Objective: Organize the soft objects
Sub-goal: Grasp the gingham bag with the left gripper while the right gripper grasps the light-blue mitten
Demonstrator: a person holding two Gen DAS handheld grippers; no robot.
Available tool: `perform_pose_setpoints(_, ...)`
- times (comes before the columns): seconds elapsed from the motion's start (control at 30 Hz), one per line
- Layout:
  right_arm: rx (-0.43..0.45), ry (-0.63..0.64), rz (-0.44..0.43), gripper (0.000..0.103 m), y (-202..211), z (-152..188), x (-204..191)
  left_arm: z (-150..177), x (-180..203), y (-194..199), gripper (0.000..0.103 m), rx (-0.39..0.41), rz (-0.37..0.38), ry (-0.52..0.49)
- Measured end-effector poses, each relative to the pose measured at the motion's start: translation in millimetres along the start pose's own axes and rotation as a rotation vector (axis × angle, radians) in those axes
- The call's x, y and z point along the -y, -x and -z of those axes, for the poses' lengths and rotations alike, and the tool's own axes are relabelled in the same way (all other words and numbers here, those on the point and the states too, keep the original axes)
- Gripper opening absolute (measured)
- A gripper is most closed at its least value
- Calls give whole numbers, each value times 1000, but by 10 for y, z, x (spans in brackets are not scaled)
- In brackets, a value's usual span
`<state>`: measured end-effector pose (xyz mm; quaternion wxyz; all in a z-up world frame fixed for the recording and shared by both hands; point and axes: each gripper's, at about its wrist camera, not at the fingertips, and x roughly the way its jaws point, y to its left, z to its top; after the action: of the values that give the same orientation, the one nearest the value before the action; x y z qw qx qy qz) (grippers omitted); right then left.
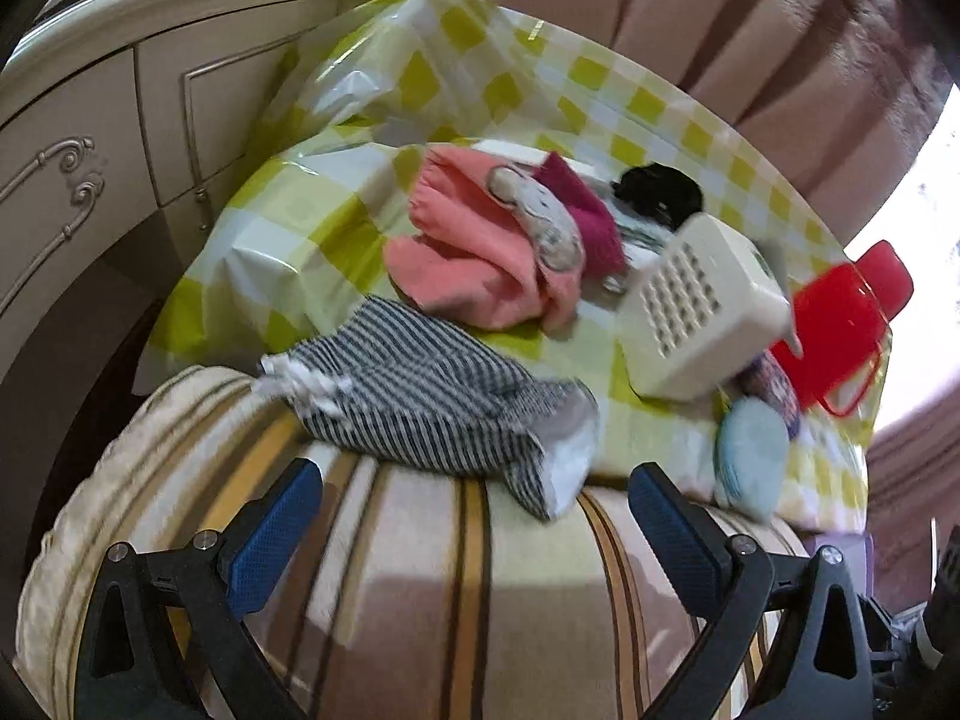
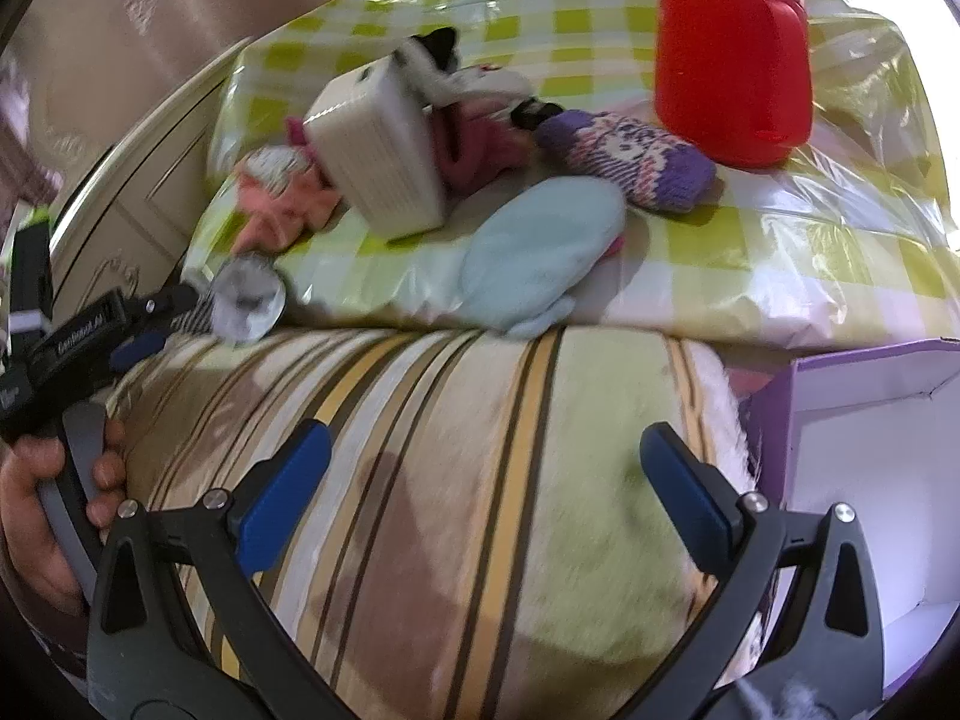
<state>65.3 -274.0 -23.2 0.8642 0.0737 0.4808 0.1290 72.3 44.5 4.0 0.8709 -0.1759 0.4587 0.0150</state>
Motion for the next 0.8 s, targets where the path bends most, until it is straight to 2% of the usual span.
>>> perform_pose_setpoints(0.2, -17, -30, 52, 103, -185, -311, 101, -189, -100, -285, 103, -79, -13, 87)
perform_pose_setpoints(0.37, -55, -38, 76, 103, -425, -556, 137, -288, -75, -549, 102, -139, -27, 81)
perform_pose_setpoints(0.43, -75, -63, 86, 103, -545, -647, 182, -313, -81, -658, 88, -163, -25, 88)
perform_pose_setpoints(0.5, -87, -88, 100, 103, -625, -696, 224, -318, -78, -727, 66, -182, -15, 91)
perform_pose_setpoints(0.57, -96, -118, 118, 103, -721, -753, 268, -302, -73, -788, 55, -190, -4, 91)
perform_pose_setpoints(0.6, -98, -127, 118, 101, -760, -778, 285, -295, -67, -799, 44, -189, 1, 90)
perform_pose_setpoints(0.63, -100, -134, 114, 96, -804, -803, 300, -275, -58, -803, 36, -184, 12, 87)
perform_pose_setpoints(0.67, -109, -138, 112, 91, -856, -819, 305, -256, -50, -808, 24, -184, 19, 84)
perform_pose_setpoints(0.7, -124, -138, 105, 74, -900, -819, 304, -233, -43, -819, 16, -190, 32, 81)
perform_pose_setpoints(0.73, -137, -138, 96, 59, -929, -810, 302, -207, -37, -830, 15, -192, 42, 78)
perform_pose_setpoints(0.8, -134, -140, 81, 50, -924, -780, 310, -162, -27, -822, 13, -186, 55, 75)
